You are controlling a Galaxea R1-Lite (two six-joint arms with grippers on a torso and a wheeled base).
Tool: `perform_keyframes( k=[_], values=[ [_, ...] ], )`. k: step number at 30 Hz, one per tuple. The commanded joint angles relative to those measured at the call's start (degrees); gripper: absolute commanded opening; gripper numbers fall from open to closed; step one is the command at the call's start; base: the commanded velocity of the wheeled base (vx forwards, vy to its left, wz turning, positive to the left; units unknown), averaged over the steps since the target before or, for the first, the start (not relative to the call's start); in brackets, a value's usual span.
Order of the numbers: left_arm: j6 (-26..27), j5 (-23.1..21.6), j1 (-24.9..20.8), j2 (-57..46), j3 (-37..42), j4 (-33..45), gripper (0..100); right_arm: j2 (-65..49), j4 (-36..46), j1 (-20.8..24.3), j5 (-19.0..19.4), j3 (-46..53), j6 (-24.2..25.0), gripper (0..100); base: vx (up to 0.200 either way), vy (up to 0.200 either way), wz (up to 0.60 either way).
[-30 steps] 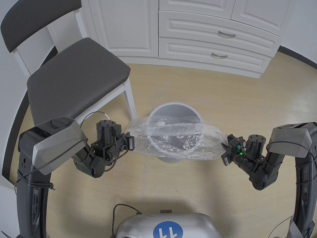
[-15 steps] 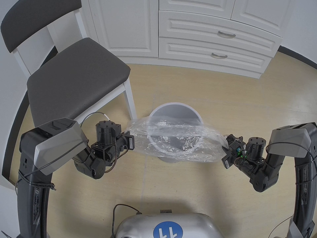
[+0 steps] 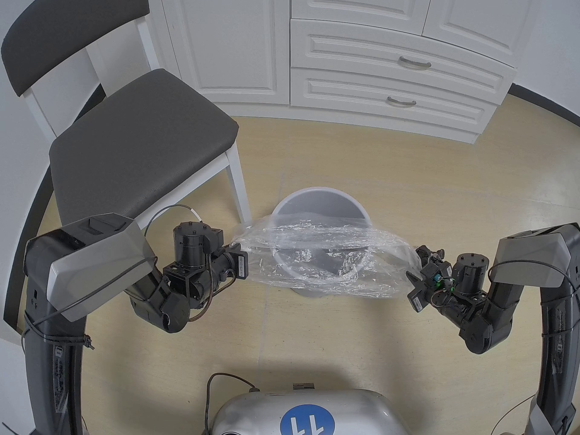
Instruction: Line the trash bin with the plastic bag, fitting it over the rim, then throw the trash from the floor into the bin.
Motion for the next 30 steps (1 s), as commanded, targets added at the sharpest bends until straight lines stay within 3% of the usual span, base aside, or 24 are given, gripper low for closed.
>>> perform_keyframes(
  k=[1, 8, 14, 17, 18, 22, 27, 29, 30],
  values=[
    [0.0, 0.0, 0.0, -0.5, 0.2, 0.0, 0, -1.5, -0.1, -0.4, 0.2, 0.5, 0.1, 100, 0.0, 0.0, 0.0],
    [0.0, 0.0, -0.1, -0.6, 0.3, 0.0, 0, -7.2, 0.1, 0.4, 1.3, 7.4, 0.0, 100, 0.0, 0.0, 0.0],
    [0.1, 0.1, 0.0, -0.4, 0.3, 0.1, 0, -14.3, -1.1, 1.4, 5.7, 14.3, -2.2, 100, 0.0, 0.0, 0.0],
    [0.0, 0.1, 0.0, -0.4, 0.3, 0.1, 0, -14.6, -1.3, 1.4, 5.9, 14.6, -2.2, 100, 0.0, 0.0, 0.0],
    [0.1, 0.1, 0.0, -0.4, 0.3, 0.1, 0, -19.0, -1.9, 1.3, 7.9, 17.2, -2.1, 100, 0.0, 0.0, 0.0],
    [0.0, 0.1, 0.0, -0.4, 0.3, 0.1, 0, -22.6, -1.3, 1.7, 7.9, 18.4, -2.0, 100, 0.0, 0.0, 0.0],
    [0.1, 0.1, 0.0, -0.7, 1.3, 0.2, 0, -26.0, 0.3, 5.1, 4.3, 19.0, 1.2, 100, 0.0, 0.0, 0.0],
    [0.3, 0.1, -0.1, -1.0, 2.1, 0.1, 0, -29.8, 7.5, 8.6, -3.2, 17.5, 6.7, 100, 0.0, 0.0, 0.0],
    [0.3, 0.1, -0.1, -1.0, 2.1, 0.1, 0, -29.8, 7.5, 8.6, -3.2, 17.5, 6.7, 100, 0.0, 0.0, 0.0]
  ],
)
